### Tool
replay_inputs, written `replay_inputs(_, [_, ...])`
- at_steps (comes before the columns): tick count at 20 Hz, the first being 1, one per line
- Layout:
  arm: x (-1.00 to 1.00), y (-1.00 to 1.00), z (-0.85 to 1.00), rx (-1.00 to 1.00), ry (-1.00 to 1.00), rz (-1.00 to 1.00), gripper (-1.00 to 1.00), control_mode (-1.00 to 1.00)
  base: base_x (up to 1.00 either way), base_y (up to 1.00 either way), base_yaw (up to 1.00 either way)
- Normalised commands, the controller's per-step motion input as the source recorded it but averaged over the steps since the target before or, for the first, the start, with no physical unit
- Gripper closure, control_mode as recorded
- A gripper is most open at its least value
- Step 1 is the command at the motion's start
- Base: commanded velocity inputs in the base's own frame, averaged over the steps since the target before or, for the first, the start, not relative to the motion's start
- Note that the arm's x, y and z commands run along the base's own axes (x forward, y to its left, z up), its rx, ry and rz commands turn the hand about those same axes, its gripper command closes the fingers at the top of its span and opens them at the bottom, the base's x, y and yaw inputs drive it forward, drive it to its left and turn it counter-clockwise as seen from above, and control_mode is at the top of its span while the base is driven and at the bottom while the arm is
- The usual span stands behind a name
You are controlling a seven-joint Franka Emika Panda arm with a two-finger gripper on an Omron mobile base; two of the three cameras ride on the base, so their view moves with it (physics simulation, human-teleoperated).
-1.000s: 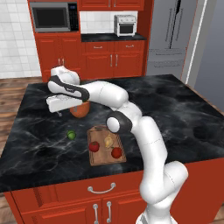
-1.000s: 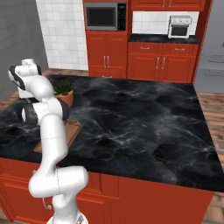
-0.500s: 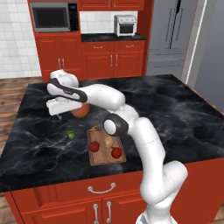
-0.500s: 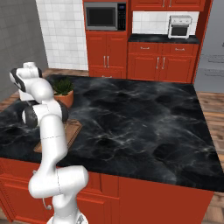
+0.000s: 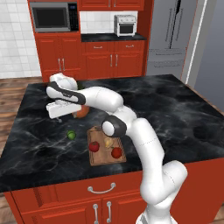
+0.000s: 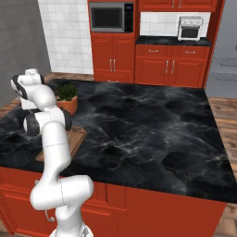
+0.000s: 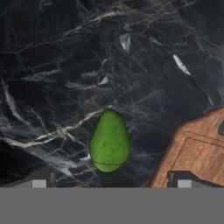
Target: Place the avocado, onion, tomato, and bell pepper on the cutting board.
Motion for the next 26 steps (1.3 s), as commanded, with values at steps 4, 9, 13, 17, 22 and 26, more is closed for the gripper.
replay_inputs(4, [-0.1, 0.0, -0.15, 0.0, 0.0, 0.0, -1.0, -1.0, 0.0, 0.0, 0.0])
replay_inputs(9, [-0.07, 0.0, -0.12, 0.0, 0.0, 0.0, -1.0, -1.0, 0.0, 0.0, 0.0])
replay_inputs(13, [-0.1, 0.0, -0.15, 0.0, 0.0, 0.0, -1.0, -1.0, 0.0, 0.0, 0.0])
replay_inputs(17, [-0.12, 0.0, -0.07, 0.0, 0.0, 0.0, -1.0, -1.0, 0.0, 0.0, 0.0])
replay_inputs(22, [-0.12, -0.02, -0.02, 0.03, -0.06, 0.0, -1.0, -1.0, 0.0, 0.0, 0.0])
replay_inputs(26, [-0.11, -0.02, 0.0, 0.02, -0.19, 0.0, -1.0, -1.0, 0.0, 0.0, 0.0])
